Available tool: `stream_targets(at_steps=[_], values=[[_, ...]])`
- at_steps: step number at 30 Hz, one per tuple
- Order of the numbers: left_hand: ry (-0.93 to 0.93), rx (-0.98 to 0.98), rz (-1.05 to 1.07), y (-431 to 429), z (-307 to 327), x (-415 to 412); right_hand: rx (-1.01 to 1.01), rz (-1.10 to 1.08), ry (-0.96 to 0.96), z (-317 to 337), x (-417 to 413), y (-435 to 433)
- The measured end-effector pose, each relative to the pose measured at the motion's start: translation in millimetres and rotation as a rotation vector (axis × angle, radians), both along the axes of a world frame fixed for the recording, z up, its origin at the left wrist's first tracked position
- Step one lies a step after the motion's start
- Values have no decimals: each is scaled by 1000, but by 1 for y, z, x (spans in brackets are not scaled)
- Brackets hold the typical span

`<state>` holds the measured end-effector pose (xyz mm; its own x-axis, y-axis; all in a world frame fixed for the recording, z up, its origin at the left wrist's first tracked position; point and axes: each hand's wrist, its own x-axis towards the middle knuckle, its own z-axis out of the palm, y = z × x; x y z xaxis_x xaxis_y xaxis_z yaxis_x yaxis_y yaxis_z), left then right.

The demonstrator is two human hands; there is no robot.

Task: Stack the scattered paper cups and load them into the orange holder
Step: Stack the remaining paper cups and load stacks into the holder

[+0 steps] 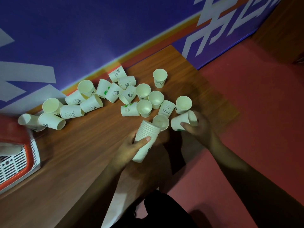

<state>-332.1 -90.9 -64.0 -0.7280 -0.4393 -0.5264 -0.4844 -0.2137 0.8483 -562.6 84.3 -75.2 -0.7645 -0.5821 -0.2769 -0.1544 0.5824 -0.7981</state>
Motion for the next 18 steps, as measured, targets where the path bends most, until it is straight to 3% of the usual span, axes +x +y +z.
stream_targets(at_steps=[2,5,12,18], values=[[-34,-37,-21,-5,-3,0,-138,42,-155,25,6,-12],[-51,-52,-55,-13,-4,0,-137,239,-267,44,11,-32],[11,-42,-141,-24,6,4,-149,204,-259,40,33,-67],[81,8,-50,-32,5,4,-115,429,-406,33,69,-86]])
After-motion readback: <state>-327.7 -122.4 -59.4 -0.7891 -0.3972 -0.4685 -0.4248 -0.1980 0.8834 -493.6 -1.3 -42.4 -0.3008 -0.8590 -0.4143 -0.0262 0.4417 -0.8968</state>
